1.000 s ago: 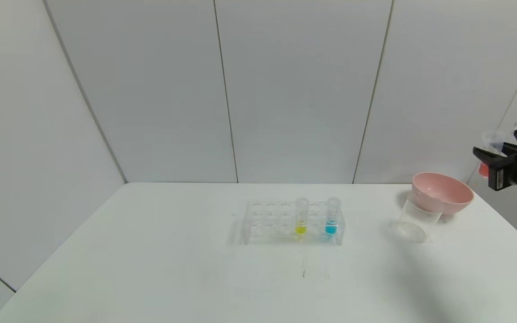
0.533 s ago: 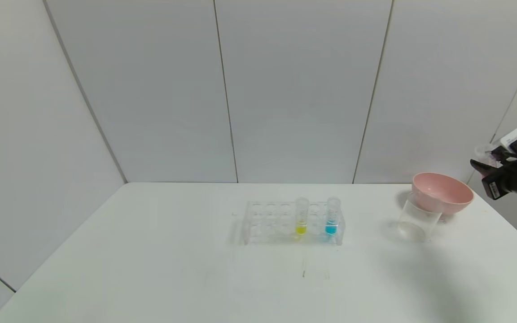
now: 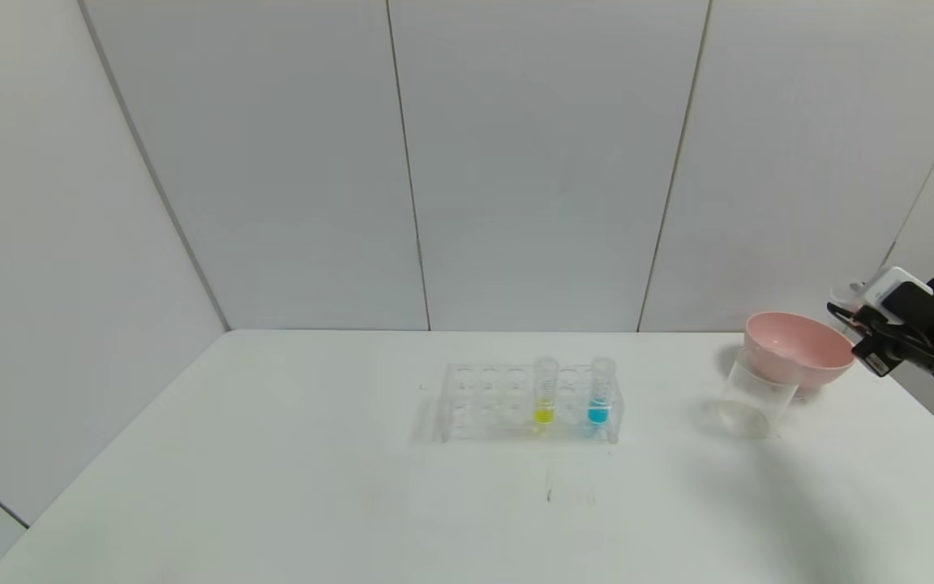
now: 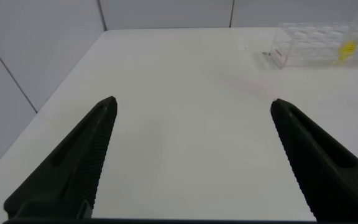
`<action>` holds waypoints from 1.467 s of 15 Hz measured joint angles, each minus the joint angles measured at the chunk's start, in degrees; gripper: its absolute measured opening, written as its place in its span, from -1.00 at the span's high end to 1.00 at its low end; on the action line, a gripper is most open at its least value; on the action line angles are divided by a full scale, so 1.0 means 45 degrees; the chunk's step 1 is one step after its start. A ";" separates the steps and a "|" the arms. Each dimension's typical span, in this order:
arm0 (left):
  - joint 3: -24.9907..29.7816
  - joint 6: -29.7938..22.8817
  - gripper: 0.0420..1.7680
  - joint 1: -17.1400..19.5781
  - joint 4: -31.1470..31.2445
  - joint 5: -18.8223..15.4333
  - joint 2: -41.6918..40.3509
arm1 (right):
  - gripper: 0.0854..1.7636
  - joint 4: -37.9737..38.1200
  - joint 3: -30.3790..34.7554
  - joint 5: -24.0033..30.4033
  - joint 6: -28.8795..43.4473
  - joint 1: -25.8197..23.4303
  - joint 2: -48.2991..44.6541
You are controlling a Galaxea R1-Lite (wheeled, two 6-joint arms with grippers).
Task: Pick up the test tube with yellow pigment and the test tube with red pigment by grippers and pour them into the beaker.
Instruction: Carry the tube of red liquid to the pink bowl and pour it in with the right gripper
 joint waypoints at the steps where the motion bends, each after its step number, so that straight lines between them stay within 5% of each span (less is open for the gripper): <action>1: 0.0000 0.0000 -1.00 0.0000 0.0000 0.0000 0.0000 | 0.49 -0.0247 0.0238 0.0228 -0.0154 -0.0024 0.0030; 22: 0.0000 0.0000 -1.00 0.0000 0.0000 0.0005 0.0000 | 0.49 -0.0788 0.0461 0.0482 -0.6553 0.0349 0.0599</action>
